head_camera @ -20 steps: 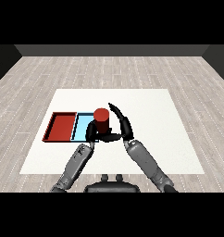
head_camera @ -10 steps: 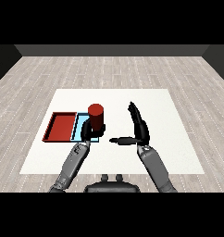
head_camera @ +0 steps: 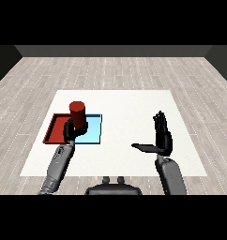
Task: Pick the red can and put it in the red box
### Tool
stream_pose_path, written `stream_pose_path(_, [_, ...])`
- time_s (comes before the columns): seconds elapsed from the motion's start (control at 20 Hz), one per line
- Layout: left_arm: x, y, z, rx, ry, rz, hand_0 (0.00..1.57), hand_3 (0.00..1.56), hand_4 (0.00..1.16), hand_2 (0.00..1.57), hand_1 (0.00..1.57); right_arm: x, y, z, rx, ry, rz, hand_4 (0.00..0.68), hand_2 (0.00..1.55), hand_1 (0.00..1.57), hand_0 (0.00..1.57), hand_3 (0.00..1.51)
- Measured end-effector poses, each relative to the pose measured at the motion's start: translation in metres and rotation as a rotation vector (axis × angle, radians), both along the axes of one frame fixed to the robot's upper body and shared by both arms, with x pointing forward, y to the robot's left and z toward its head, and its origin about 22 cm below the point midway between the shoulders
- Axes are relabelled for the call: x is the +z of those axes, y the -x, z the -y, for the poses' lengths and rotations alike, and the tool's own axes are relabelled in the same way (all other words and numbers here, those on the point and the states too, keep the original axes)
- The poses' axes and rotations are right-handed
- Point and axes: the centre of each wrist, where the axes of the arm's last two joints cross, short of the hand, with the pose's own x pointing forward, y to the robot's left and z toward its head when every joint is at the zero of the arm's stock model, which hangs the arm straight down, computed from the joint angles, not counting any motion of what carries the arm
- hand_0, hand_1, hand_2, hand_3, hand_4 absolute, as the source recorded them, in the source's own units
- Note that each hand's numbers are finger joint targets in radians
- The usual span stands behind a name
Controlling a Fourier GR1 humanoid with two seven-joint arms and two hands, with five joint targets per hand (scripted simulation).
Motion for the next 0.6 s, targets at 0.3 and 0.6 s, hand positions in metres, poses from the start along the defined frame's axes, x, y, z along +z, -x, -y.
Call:
stream_pose_path(0.3, [-0.009,-0.015,-0.081,0.164,-0.102,-0.107,1.57,1.5,1.1,1.57,1.57,-0.025,0.008,0.039,-0.123,0.004,-0.078,0.0,0.0,0.0,0.0,0.0])
stream_pose_path(0.6, [-0.042,-0.028,-0.136,0.276,-0.157,-0.249,1.57,1.51,1.04,1.57,1.57,-0.045,0.006,0.06,-0.191,0.021,-0.148,0.0,0.0,0.0,0.0,0.0])
